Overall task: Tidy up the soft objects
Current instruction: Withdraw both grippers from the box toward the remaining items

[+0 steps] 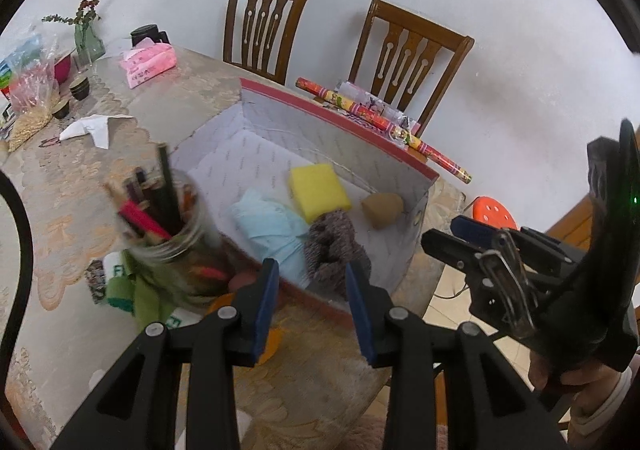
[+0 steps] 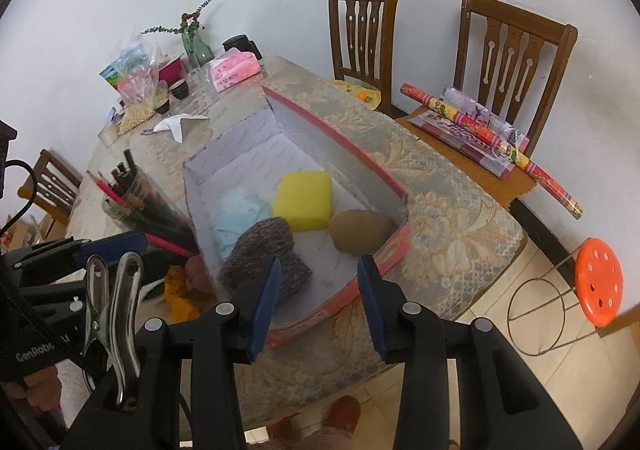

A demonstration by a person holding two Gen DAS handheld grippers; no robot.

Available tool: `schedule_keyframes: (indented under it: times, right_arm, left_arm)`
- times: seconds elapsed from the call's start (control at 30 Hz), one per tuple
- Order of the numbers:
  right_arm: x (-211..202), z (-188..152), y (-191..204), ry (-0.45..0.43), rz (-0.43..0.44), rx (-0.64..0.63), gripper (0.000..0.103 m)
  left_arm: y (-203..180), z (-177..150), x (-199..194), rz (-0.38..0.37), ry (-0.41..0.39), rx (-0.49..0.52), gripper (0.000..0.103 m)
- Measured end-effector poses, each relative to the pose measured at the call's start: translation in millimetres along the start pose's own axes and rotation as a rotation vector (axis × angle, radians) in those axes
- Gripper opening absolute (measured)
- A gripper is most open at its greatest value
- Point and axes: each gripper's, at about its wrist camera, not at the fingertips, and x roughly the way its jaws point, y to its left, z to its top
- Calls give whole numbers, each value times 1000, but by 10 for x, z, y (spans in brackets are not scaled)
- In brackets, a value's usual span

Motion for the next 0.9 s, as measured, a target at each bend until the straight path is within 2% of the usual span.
schedule_keyframes:
  times: [0.9]
  right_arm:
    - [-240,-417,996,-11,-9,-25,41]
  left_arm:
    - [928,-585,-697,32,-34,-39,36]
